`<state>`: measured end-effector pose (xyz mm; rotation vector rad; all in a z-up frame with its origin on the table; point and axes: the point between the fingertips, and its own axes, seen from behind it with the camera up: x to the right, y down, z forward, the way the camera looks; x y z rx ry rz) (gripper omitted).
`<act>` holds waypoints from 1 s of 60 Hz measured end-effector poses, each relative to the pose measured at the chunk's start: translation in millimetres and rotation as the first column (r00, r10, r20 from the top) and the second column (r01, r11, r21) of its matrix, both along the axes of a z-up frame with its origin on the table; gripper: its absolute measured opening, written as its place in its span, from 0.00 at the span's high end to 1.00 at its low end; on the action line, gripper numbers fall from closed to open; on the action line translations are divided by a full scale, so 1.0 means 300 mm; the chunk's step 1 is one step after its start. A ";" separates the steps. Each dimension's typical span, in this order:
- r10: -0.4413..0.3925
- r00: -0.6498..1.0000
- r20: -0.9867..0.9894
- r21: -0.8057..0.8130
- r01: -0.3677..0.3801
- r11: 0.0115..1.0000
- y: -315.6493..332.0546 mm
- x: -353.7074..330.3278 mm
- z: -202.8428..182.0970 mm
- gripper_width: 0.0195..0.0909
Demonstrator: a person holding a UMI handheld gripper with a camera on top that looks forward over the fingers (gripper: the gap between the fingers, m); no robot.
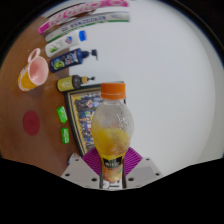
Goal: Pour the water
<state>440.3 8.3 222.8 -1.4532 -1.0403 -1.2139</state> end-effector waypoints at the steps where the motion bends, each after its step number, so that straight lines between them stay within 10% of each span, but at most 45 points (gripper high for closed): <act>1: -0.003 0.999 0.036 -0.010 0.004 1.000 0.004 -0.057 0.002 0.93; 18: 0.104 0.816 0.568 -0.102 -0.055 0.993 0.178 -0.419 -0.217 0.93; 33: 0.107 0.802 0.587 -0.167 -0.010 0.986 0.214 -0.426 -0.333 0.93; 48: 0.056 0.998 -0.039 -0.223 -0.063 0.973 0.193 -0.378 -0.317 0.93; 60: -0.022 0.719 -0.695 -0.197 -0.161 0.967 0.177 -0.377 -0.266 0.93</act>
